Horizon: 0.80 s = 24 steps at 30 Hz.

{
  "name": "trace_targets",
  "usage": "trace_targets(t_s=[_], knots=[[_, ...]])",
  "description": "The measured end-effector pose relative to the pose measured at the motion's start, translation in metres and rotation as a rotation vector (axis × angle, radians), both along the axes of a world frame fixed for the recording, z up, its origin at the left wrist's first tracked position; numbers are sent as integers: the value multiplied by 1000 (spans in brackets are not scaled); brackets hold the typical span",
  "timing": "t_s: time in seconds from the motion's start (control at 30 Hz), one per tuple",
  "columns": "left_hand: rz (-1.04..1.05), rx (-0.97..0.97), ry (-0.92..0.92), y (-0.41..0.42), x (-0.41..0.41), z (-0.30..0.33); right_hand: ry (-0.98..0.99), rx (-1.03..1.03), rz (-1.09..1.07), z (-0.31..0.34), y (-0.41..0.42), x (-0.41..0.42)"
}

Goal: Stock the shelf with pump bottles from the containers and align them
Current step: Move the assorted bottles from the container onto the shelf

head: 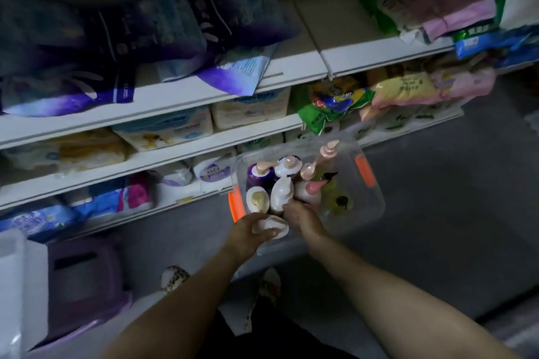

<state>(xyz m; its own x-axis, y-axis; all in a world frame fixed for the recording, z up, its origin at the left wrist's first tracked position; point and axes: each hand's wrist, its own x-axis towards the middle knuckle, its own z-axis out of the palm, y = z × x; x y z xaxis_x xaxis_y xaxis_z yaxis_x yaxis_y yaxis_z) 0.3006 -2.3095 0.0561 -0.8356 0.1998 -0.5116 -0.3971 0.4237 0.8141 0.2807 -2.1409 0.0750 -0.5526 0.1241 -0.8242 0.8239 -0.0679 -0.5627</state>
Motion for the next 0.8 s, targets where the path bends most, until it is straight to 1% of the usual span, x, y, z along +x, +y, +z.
trace_targets(t_s=[0.07, 0.13, 0.23, 0.3, 0.37, 0.47, 0.6, 0.8], knots=[[-11, -3, 23, 1, 0, -9, -14, 12, 69, -13, 2, 8], [-38, -24, 31, 2, -2, -15, -29, 7, 87, -23, 0, 12], [-89, -95, 38, 3, -4, -22, -83, -63, -30, -35, -4, 11], [-133, -179, 14, 4, -5, -24, -104, -70, -49, -40, -4, 12], [-157, -223, -2, 5, -6, -26, -111, -61, -40, -42, -5, 13], [-170, -270, 44, 8, -5, -27, -131, -52, -32, -42, -8, 12], [-235, -358, 161, 9, -3, -30, -121, -46, -16, -41, -7, 13], [-197, -307, 172, 11, -3, -32, -77, -53, 1, -36, -7, 18]])
